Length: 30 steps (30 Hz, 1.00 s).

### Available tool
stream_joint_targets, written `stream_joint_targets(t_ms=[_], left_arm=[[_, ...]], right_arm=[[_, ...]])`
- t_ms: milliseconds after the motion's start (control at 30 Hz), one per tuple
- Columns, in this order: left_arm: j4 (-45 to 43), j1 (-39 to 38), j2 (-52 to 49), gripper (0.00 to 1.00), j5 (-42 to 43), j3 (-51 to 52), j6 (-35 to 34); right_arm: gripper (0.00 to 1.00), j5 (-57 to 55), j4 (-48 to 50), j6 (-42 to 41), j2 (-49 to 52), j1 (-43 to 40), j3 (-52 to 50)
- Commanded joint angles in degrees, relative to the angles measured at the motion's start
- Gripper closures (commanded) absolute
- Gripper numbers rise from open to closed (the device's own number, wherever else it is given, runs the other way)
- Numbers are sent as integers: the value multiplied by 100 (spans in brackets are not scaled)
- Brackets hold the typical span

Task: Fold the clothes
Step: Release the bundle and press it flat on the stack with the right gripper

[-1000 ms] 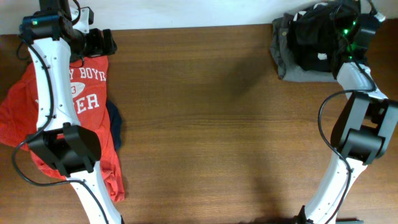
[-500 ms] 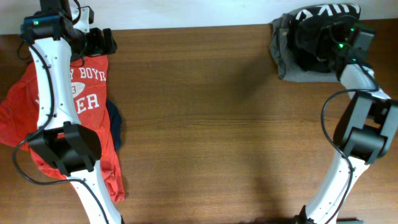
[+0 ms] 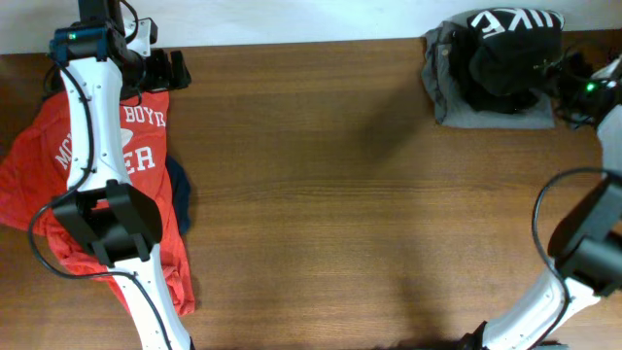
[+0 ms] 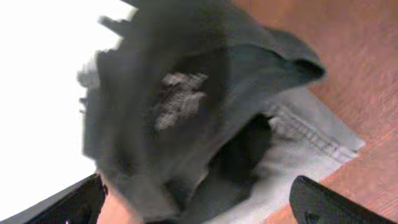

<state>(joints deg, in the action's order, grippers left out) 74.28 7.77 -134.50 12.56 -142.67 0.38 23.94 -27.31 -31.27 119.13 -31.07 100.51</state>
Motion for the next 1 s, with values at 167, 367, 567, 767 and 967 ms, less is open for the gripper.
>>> stream_joint_targets(t_ms=[167,367,567,767,967], left_arm=[[-57,-11,-2,1,-44,15,208],[-234,-11,-2,1,-39,15,249],[-463,-11,-2,1,-39,15,251],[-481,-11,-7,1,-44,15,424],[-496,-11,-9,1,-42,15,444]], right_arm=[[1,-192,-212,3008,-643,481,76],[1,-2238,-42,3915,-546,1513,76],[1,-3252,916,4199,-192,2181,76],[37,-3644,1668,4170,269,2216,76],[27,-4039,2227,4179,708,2155,76]])
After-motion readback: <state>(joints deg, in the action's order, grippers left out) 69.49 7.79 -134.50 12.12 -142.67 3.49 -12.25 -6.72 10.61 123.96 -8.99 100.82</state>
